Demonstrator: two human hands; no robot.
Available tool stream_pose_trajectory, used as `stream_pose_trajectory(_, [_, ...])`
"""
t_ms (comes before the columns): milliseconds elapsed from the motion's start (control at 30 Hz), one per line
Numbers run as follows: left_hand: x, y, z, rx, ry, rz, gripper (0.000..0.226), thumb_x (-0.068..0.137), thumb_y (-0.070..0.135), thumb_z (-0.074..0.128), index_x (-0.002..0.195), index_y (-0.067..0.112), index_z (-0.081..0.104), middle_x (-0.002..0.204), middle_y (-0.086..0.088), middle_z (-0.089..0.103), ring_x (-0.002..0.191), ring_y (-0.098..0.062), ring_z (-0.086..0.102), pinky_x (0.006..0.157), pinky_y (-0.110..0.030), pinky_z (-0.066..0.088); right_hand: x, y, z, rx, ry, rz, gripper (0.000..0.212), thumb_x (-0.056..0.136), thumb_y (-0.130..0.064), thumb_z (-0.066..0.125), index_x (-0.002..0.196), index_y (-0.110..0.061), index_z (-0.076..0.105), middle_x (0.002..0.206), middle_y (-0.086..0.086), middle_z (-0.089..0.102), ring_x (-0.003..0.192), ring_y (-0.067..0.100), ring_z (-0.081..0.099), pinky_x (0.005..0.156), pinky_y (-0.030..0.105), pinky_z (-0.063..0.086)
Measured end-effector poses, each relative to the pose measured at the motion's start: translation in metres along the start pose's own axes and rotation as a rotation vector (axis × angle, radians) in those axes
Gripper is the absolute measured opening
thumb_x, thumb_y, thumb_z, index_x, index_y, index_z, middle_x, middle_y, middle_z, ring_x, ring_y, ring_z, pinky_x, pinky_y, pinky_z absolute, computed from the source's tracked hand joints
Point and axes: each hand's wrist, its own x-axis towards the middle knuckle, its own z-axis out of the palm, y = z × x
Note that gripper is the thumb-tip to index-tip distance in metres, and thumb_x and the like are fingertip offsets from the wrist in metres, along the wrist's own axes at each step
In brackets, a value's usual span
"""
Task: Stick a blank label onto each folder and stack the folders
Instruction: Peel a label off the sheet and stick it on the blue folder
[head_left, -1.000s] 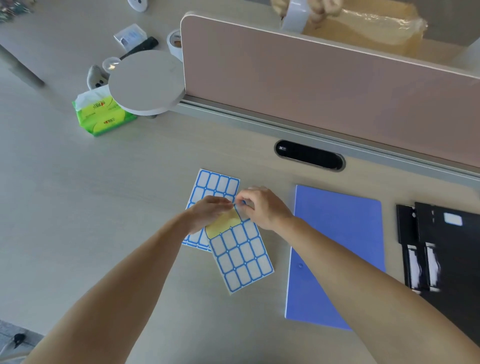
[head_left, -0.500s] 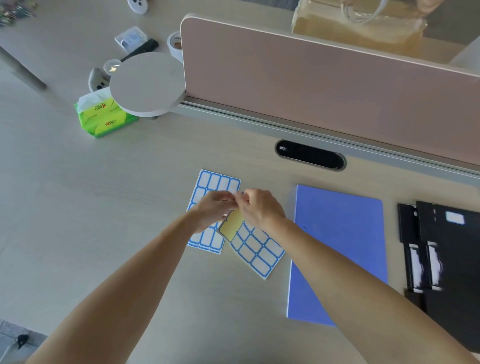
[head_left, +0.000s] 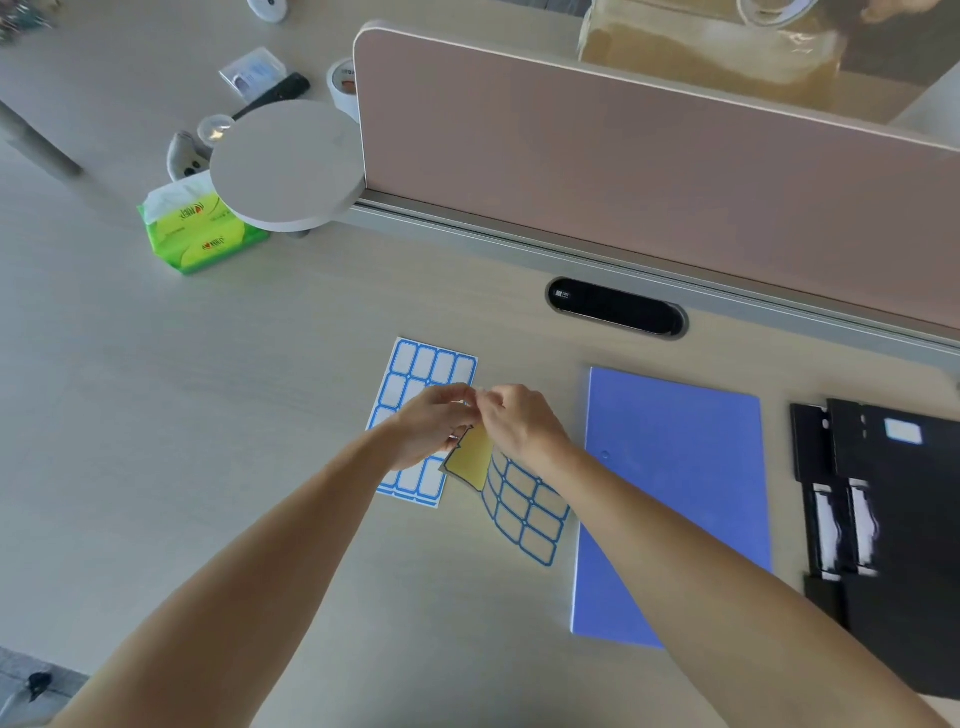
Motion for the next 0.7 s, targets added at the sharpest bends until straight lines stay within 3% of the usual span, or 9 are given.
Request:
stream_pose_trajectory(133, [0.001,-0.001,0.000,0.015,-0.015,-0.008,0.006,0.093,0.012,0.063,0.088,0.013,0.062,0.064,0.004,0.042,0.057,-0.009,0.041,0.058,-0.018,0.042,-0.004,0.002,-0.004,0.050,0.006,-0.047,0.041,0.095,-0.029,0.040,0.055,-0.019,0.041,0.059,-0.001,0.046,0.058,0.019,0.043,0.052,0.030,0.033])
stream_pose_trajectory(233, [0.003,-0.003,0.001,-0.012,-0.009,-0.015,0.012,0.093,0.013,0.064,0.082,0.014,0.062,0.066,0.001,0.042,0.059,-0.010,0.041,0.058,-0.020,0.041,-0.005,0.004,-0.004,0.080,0.023,-0.075,0.042,0.096,-0.025,0.039,0.055,-0.019,0.035,0.056,-0.002,0.042,0.055,0.018,0.038,0.050,0.030,0.029])
stream_pose_trajectory(333, [0.003,-0.002,0.004,-0.090,-0.002,-0.016,0.019,0.095,0.006,0.058,0.077,0.013,0.060,0.061,0.004,0.044,0.056,-0.010,0.038,0.055,-0.020,0.036,-0.006,0.007,-0.003,0.139,0.027,-0.092,0.040,0.097,-0.027,0.040,0.058,-0.018,0.041,0.056,-0.002,0.044,0.054,0.014,0.040,0.051,0.029,0.031])
stream_pose_trajectory(467, [0.000,0.001,0.008,-0.155,0.003,-0.033,0.023,0.098,0.004,0.051,0.077,0.013,0.057,0.060,0.005,0.046,0.050,-0.006,0.040,0.048,-0.016,0.035,-0.006,0.011,-0.001,0.197,0.037,-0.098,0.038,0.097,-0.029,0.041,0.071,-0.003,0.051,0.059,0.000,0.045,0.057,0.016,0.041,0.054,0.031,0.033])
stream_pose_trajectory(700, [0.001,0.001,0.009,-0.191,0.033,-0.071,0.028,0.098,0.002,0.049,0.072,0.013,0.054,0.060,0.001,0.038,0.046,-0.007,0.038,0.043,-0.016,0.033,-0.008,0.012,-0.003,0.213,0.056,-0.095,0.037,0.093,-0.017,0.040,0.057,-0.017,0.031,0.055,-0.002,0.035,0.055,0.015,0.031,0.053,0.031,0.025])
